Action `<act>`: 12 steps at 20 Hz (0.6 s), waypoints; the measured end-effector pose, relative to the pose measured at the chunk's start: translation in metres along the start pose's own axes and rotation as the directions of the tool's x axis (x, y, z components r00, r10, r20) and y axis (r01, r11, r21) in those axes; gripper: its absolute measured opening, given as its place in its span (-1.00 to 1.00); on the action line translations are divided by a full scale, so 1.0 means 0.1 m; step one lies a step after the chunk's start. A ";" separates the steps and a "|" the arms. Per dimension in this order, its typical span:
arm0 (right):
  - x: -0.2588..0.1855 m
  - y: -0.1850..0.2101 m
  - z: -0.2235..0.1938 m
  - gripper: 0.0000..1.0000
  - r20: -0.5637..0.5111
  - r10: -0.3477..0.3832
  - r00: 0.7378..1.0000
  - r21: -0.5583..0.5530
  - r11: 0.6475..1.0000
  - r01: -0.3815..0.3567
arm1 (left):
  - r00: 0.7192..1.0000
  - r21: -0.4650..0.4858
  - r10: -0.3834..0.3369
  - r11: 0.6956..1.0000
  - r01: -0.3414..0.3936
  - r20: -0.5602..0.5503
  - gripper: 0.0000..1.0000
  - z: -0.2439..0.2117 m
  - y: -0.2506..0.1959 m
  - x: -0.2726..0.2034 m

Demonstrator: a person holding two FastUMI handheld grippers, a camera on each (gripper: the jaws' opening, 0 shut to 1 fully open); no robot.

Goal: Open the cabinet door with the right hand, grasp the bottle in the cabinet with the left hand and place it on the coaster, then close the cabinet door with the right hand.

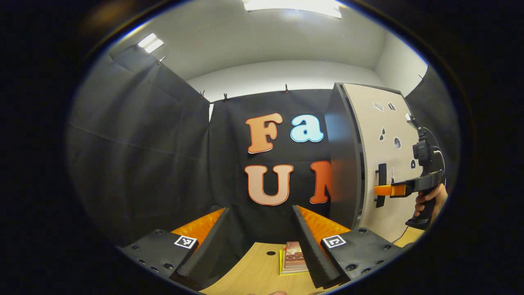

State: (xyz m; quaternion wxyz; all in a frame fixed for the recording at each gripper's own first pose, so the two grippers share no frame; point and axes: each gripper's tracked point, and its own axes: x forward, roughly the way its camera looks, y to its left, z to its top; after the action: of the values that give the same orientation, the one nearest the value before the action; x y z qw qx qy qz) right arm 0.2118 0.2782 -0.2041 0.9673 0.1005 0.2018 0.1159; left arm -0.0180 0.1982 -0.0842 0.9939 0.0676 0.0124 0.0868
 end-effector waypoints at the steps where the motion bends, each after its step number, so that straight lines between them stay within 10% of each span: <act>1: -0.02 0.00 0.00 -0.51 0.009 0.011 1.000 -0.006 1.000 -0.011 | 1.000 -0.003 -0.010 1.000 0.010 -0.006 0.83 -0.01 -0.02 0.01; 12: -0.29 -0.10 0.00 -0.51 0.112 0.182 0.977 -0.035 0.983 -0.179 | 0.990 -0.029 -0.125 0.992 0.123 -0.065 0.92 -0.26 -0.79 0.08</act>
State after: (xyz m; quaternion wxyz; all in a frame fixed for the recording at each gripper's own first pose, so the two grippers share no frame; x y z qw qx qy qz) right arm 0.1882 0.2605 -0.1956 0.9640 0.1129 0.1347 0.1997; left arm 0.0019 0.1260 -0.1208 0.9971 0.0515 0.0488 0.0274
